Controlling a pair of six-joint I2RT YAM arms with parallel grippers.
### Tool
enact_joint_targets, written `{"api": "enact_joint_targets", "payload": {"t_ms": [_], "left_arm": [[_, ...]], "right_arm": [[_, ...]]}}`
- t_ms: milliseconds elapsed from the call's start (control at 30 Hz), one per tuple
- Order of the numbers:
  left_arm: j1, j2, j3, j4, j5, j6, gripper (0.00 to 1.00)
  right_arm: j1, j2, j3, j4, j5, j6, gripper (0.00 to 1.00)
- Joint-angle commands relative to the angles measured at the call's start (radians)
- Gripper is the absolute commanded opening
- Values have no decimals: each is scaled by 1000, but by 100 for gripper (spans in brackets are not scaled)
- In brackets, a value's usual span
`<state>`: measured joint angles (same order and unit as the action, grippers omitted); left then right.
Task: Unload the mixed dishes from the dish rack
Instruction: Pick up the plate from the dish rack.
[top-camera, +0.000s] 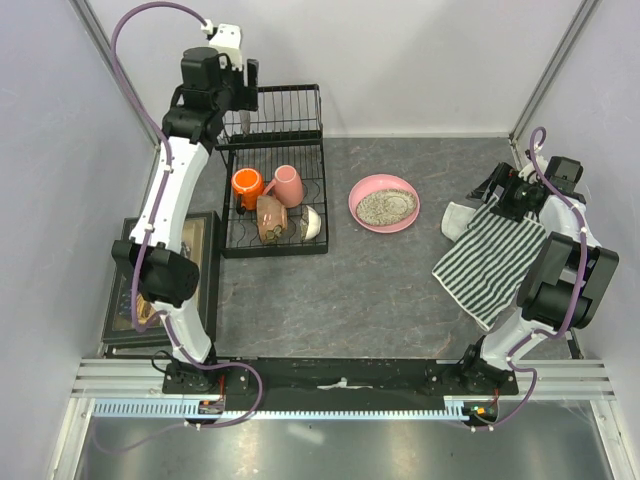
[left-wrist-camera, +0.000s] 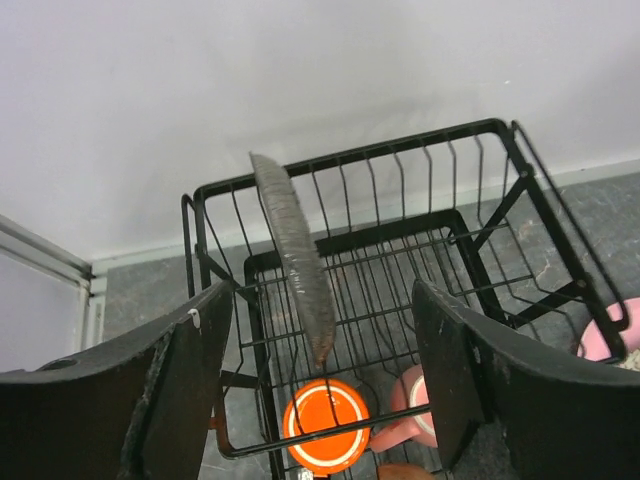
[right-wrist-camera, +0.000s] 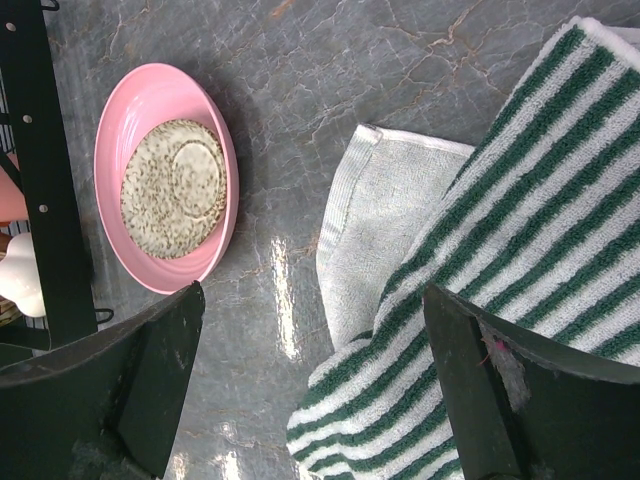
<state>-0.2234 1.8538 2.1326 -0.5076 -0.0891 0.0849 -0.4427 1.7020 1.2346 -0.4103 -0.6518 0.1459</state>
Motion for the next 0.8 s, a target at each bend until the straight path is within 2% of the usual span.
{"api": "enact_joint_targets", "payload": {"t_ms": [0,433,767], "left_arm": [[55,42,39,-14,118,-101,77],[137,140,67,-9,325,-108,67],[162,160,70,3,405,-114,49]], "right_arm": [[-4,7,0,28,-19,-5,98],[-2,19,-1,25,-8,-11,98],[-5,30,0,25,-3,-16,98]]}}
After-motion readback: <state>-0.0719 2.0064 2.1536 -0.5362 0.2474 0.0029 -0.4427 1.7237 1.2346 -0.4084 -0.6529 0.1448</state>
